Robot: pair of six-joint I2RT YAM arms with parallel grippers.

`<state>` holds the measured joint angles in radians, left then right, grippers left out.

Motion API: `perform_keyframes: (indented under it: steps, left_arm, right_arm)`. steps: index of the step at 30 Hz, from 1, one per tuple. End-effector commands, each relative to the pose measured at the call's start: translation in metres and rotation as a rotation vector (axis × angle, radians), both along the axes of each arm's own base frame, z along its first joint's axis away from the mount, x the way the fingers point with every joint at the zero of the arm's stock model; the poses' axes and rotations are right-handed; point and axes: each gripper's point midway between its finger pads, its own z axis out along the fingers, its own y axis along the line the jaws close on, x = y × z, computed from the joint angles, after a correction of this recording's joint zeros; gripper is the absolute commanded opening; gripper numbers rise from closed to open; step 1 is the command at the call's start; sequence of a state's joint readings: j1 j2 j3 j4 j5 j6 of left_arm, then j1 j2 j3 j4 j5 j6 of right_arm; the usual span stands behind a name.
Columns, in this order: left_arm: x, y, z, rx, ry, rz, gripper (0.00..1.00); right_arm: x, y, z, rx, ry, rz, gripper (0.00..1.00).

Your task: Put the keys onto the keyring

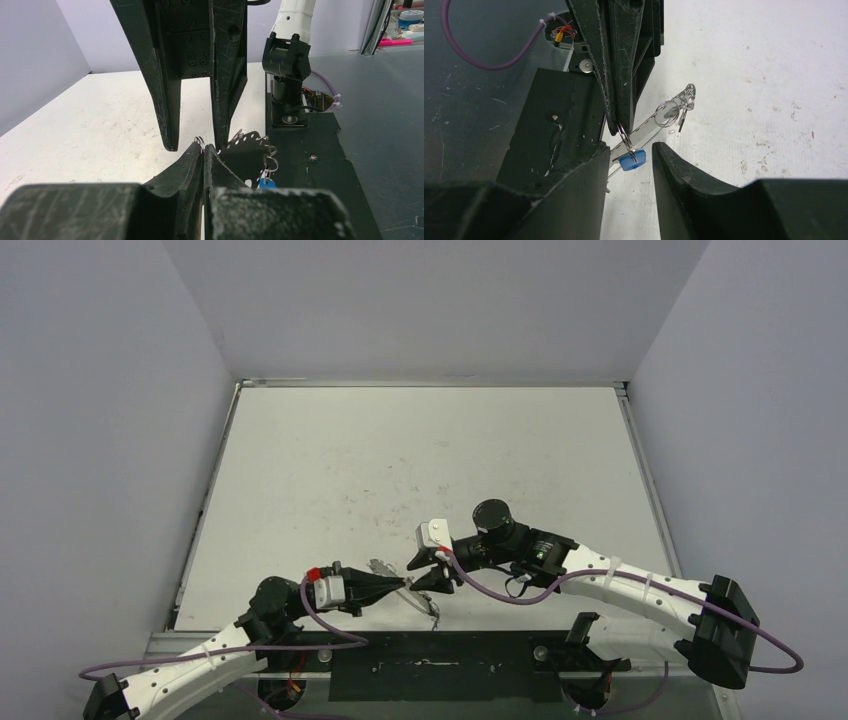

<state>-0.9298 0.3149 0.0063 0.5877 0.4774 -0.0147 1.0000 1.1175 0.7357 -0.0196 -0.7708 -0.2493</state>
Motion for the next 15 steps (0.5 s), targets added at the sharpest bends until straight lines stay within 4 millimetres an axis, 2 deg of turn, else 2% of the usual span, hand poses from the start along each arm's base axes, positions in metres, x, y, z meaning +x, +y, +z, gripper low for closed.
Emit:
perform_keyframes:
  steps: [1, 6, 8, 12, 15]
  left_arm:
    - [-0.0055, 0.0022, 0.0242, -0.080, -0.060, -0.017, 0.00]
    - [-0.0061, 0.0020, 0.0235, -0.078, -0.056, -0.021, 0.00]
    - [-0.0063, 0.0020, 0.0236, -0.078, -0.056, -0.021, 0.00]
    - [-0.0057, 0.0020, 0.0230, -0.077, -0.051, -0.019, 0.00]
    - [-0.0054, 0.0020, 0.0224, -0.076, -0.048, -0.017, 0.00]
  right_arm:
    - [0.0016, 0.0051, 0.0094, 0.049, -0.027, 0.028, 0.35]
    - [0.0020, 0.0073, 0.0124, 0.062, -0.023, 0.029, 0.13]
    - [0.0013, 0.0074, 0.0130, 0.065, -0.021, 0.032, 0.12]
    - [-0.0016, 0.0073, 0.0158, 0.078, -0.018, 0.045, 0.00]
    - [-0.0035, 0.0064, 0.0166, 0.082, -0.017, 0.052, 0.00]
